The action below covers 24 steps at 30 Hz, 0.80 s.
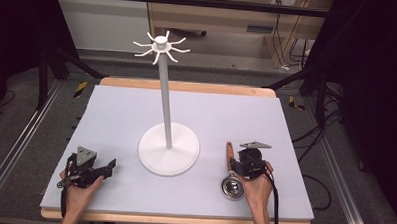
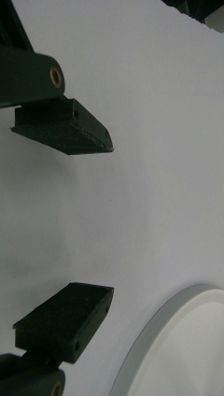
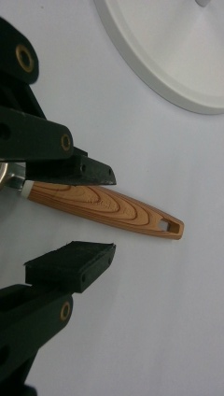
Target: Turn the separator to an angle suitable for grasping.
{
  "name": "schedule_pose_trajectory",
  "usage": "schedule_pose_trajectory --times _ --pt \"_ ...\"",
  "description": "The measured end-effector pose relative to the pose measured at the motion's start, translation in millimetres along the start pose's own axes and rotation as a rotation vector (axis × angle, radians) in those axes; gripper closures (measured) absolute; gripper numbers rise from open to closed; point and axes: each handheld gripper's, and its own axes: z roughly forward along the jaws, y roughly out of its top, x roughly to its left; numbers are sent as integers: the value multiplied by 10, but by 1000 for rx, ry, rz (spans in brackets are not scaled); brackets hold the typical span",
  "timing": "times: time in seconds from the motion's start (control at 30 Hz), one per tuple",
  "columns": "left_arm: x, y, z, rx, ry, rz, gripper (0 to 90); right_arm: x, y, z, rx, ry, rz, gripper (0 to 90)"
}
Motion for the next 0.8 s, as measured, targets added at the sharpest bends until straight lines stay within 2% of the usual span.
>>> schedule_pose_trajectory --times 0.4,0.67,0.8 --pt "0 1 5 5 -6 2 249 61 4 200 54 -9 7 582" --pt "0 1 5 4 -7 3 251 66 16 229 84 0 19 631" --pt "-1 2 5 5 -6 5 251 40 25 193 80 4 20 665"
